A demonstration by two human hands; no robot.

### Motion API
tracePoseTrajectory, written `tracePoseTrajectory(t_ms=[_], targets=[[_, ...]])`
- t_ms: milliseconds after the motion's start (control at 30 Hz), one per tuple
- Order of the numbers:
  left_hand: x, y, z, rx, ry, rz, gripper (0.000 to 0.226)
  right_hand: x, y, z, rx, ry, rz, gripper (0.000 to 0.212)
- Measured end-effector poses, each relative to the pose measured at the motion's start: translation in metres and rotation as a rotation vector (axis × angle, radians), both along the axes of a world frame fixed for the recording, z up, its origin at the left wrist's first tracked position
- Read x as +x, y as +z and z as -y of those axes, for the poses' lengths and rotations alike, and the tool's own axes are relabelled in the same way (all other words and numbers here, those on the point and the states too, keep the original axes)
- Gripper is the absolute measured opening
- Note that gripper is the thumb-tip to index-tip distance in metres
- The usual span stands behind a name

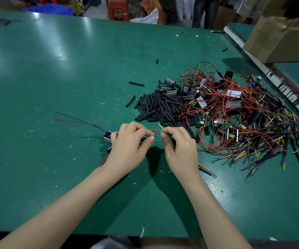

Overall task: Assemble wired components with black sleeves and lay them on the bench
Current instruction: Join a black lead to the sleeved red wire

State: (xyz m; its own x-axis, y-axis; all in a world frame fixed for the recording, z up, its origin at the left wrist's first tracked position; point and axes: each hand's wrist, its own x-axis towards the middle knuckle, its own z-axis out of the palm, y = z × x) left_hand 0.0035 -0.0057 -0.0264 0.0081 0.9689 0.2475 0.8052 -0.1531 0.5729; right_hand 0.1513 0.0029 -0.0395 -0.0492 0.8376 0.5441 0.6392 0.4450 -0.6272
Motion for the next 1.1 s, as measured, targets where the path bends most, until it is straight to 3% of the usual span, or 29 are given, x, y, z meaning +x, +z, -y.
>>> tracePoseTrajectory(t_ms=[100, 300, 500, 600, 700, 800, 867, 967, 1100], targets=[[0.005, 0.001, 0.000, -0.065, 0.042, 0.086, 0.011, 0.002, 0.000, -0.001, 0.011, 0.036, -0.031, 0.006], [0.004, 0.008, -0.004, -0.117, 0.015, 0.054, 0.011, 0.006, -0.001, -0.003, -0.034, 0.107, -0.067, 0.013], [0.008, 0.012, 0.000, -0.046, -0.018, 0.174, 0.020, 0.010, 0.004, -0.006, -0.285, 0.259, -0.314, 0.011], [0.005, 0.009, 0.003, 0.104, -0.007, 0.009, 0.008, 0.016, 0.007, -0.008, -0.436, 0.332, -0.394, 0.016], [-0.001, 0.010, 0.005, 0.243, -0.066, -0.232, 0.011, 0.019, 0.006, -0.012, -0.528, 0.350, -0.348, 0.016], [-0.007, 0.009, 0.004, 0.356, -0.203, -0.492, 0.029, 0.024, 0.014, -0.021, -0.715, 0.419, -0.239, 0.016], [-0.010, 0.008, 0.003, 0.421, -0.282, -0.644, 0.035, 0.025, 0.024, -0.029, -0.838, 0.461, -0.065, 0.016], [-0.011, 0.006, 0.005, 0.534, -0.314, -0.737, 0.028, 0.022, 0.036, -0.036, -1.000, 0.468, 0.166, 0.023], [-0.012, 0.003, 0.008, 0.558, -0.284, -0.779, 0.027, 0.017, 0.042, -0.038, -1.105, 0.473, 0.156, 0.027]])
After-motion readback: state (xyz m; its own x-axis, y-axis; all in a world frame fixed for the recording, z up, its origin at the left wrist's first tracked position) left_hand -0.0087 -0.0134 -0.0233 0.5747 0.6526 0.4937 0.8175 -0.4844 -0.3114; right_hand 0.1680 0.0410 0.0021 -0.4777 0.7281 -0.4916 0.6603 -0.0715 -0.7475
